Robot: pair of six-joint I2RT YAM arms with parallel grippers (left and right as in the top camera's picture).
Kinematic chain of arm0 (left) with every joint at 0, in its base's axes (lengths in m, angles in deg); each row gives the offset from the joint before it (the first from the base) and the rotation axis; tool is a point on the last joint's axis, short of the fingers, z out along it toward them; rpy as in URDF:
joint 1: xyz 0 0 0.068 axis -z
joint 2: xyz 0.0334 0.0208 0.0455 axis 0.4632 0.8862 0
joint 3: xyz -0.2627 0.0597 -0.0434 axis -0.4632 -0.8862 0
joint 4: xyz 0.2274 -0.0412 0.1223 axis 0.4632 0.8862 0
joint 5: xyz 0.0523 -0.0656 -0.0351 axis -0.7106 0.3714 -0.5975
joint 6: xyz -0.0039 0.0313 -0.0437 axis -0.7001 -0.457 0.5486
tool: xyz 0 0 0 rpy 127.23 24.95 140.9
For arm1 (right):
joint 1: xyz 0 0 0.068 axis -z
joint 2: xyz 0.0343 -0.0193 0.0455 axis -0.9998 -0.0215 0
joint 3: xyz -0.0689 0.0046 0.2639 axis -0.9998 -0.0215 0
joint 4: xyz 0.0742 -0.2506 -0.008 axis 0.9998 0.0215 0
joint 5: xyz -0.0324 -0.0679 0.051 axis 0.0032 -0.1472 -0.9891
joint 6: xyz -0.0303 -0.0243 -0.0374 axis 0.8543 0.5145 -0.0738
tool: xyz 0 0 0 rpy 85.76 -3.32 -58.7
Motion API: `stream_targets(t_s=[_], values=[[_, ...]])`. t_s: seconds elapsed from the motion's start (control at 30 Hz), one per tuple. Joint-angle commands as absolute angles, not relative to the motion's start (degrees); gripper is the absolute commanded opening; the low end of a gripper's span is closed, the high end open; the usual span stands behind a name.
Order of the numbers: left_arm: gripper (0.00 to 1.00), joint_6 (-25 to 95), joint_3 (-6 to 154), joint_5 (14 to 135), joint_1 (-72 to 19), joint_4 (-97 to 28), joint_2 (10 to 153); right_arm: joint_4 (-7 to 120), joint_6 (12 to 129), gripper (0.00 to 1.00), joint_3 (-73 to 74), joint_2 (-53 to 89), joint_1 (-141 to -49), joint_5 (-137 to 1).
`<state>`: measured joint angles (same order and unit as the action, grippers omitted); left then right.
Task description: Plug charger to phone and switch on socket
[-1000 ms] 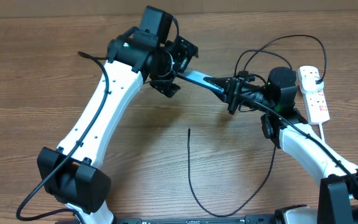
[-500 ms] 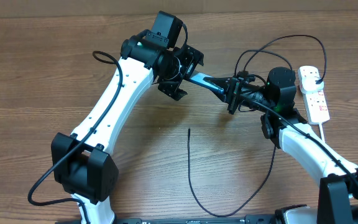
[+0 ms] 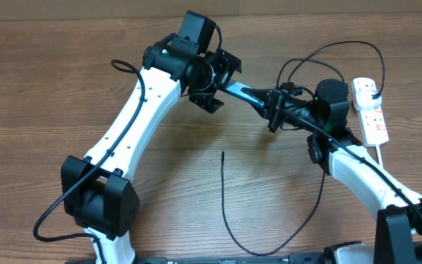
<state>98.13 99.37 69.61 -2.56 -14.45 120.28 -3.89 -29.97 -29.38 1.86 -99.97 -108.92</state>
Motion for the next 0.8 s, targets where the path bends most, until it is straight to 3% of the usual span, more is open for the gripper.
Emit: stream_targets(t_s=[0.0, 0.13, 0.27, 0.77], values=[[0.90, 98.45, 100.07, 70.34, -2.69, -15.41, 121.41, -4.98, -37.89, 0.04, -28.48, 2.24, -99.95, -105.51], [0.90, 97.93, 100.07, 70.25, -3.94, -15.98, 121.41, -5.03, -37.89, 0.04, -28.48, 2.24, -99.88, -104.81], [0.82, 94.87, 100.07, 70.90, -4.98, -17.33, 121.41, -5.03, -37.89, 0.04, -28.46, 2.24, -99.90, -104.15], [0.79, 87.05, 100.05, 72.33, -5.03, -22.40, 121.41, -5.05, -37.89, 0.04, -28.44, 2.24, -98.74, -103.41]])
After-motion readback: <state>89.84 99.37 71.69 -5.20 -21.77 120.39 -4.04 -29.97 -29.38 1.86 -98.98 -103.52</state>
